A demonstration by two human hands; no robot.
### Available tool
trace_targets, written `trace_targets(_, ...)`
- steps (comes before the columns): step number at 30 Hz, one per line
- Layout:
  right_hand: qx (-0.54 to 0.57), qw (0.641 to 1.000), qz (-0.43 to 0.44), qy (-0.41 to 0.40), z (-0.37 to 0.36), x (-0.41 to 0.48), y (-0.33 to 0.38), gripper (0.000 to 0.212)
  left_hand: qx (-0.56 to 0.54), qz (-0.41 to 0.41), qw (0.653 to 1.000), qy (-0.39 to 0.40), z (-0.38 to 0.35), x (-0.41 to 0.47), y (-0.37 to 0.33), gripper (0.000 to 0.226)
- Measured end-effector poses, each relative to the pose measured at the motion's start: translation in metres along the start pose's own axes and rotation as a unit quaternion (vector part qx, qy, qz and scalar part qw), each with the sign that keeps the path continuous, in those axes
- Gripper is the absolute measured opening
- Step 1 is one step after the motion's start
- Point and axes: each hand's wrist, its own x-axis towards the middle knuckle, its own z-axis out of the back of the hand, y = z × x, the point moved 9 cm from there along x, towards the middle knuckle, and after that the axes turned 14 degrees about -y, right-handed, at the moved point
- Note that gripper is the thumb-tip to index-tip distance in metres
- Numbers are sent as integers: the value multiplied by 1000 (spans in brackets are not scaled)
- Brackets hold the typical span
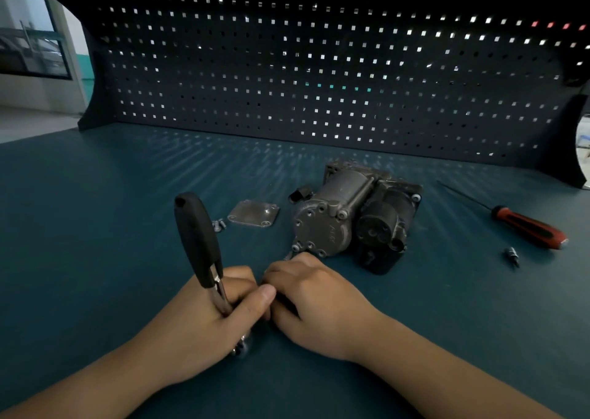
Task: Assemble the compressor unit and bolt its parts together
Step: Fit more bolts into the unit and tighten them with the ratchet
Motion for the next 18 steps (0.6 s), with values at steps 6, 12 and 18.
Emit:
trace_targets(6, 9, 999, -31, -12, 2, 1, -3, 21, -21, -8, 1000, 2, -1, 0, -3, 47)
trace_targets(12, 22, 998, -47, -25, 1, 1, -5, 21, -18, -25, 1000, -8, -1, -1, -6, 51)
trace_targets(18, 25, 997, -54, -40, 0, 1, -3, 22, -9, -23, 1000, -12, 2, 0, -6, 53)
